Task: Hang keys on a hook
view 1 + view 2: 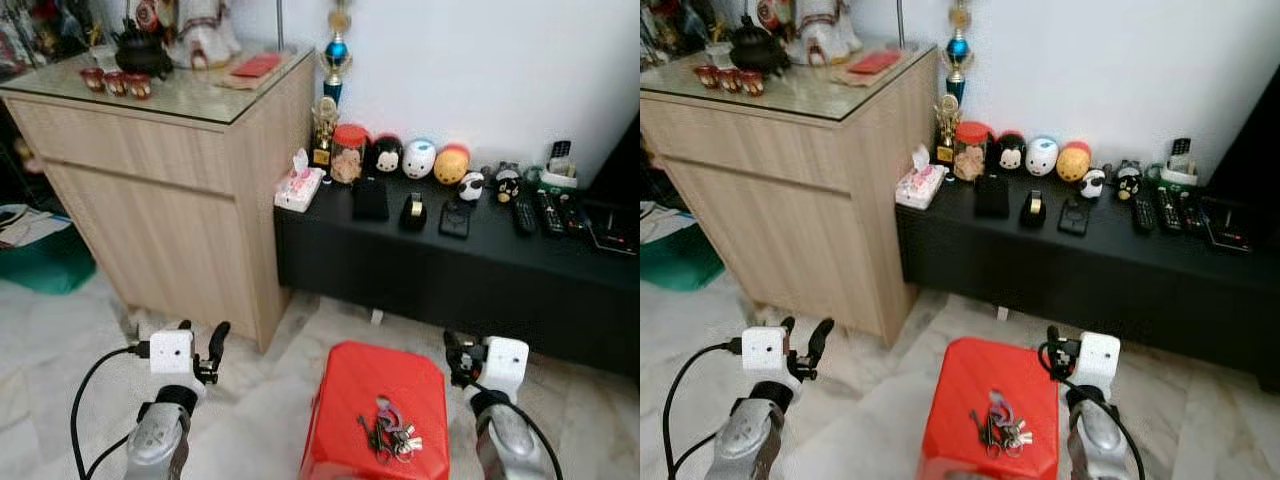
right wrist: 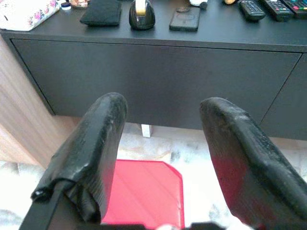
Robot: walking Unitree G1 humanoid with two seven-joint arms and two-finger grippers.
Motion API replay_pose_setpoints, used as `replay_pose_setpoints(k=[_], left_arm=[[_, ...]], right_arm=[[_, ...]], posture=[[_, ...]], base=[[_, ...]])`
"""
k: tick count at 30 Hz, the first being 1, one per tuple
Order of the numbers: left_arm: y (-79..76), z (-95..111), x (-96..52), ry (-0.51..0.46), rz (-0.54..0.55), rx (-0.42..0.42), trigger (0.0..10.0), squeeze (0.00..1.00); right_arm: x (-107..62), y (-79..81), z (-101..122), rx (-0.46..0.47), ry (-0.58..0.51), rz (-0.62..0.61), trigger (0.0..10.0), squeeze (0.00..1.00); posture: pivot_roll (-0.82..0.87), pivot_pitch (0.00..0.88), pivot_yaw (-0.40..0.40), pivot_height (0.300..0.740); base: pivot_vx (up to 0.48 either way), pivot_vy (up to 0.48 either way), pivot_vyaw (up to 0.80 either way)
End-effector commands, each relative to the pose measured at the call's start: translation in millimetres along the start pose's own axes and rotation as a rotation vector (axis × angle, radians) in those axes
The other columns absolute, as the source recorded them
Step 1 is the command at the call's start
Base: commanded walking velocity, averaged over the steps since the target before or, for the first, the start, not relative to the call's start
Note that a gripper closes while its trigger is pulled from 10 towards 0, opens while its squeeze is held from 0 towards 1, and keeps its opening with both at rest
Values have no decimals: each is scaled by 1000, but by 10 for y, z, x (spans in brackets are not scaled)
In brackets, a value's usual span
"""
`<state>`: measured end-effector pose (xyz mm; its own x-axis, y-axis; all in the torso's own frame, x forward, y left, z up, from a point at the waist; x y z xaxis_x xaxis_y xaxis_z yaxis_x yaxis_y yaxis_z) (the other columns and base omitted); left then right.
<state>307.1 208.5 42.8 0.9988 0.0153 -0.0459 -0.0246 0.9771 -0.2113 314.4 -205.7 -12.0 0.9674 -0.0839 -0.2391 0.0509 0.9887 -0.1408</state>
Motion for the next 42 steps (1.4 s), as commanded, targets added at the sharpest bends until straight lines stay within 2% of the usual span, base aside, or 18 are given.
replay_pose_setpoints(k=[1, 11, 15, 32, 42], left_arm=[[-14, 21, 13, -5, -7, 12, 10000, 0], [-8, 18, 33, -5, 9, -33, 10000, 0], [5, 17, 32, -1, 10, -15, 10000, 0], [-31, 75, 53, -13, -16, 14, 10000, 0], [-23, 118, -33, -46, -3, 1, 10000, 0]], right_arm=[[26, -6, 72, -4, -27, -1, 10000, 0], [25, -18, 78, -9, -29, 3, 10000, 0], [20, -27, 71, -9, -27, -2, 10000, 0], [24, 13, 145, -9, -64, -4, 10000, 0], [-7, 133, 463, -93, -214, 28, 10000, 0]], posture=[[40, 0, -84, 715], [34, 0, -87, 715], [37, 0, -88, 715], [32, 0, -66, 715], [8, 0, -56, 715]], base=[[0, 0, 0], [0, 34, 0], [0, 433, 0], [0, 0, 0], [0, 0, 0]])
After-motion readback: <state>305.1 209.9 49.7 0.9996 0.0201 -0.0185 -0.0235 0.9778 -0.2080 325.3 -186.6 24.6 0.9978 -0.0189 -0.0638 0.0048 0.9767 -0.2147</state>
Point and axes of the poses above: a point about 5 cm out from each wrist's last joint towards the gripper, its own x axis pointing out of the wrist towards the gripper, its own z axis along the axis of the wrist's last joint, y = z × x, the point moved 5 cm from there along x, pointing out of the wrist towards the gripper, and after that the axes turned 14 degrees about -x, right-handed, at the moved point
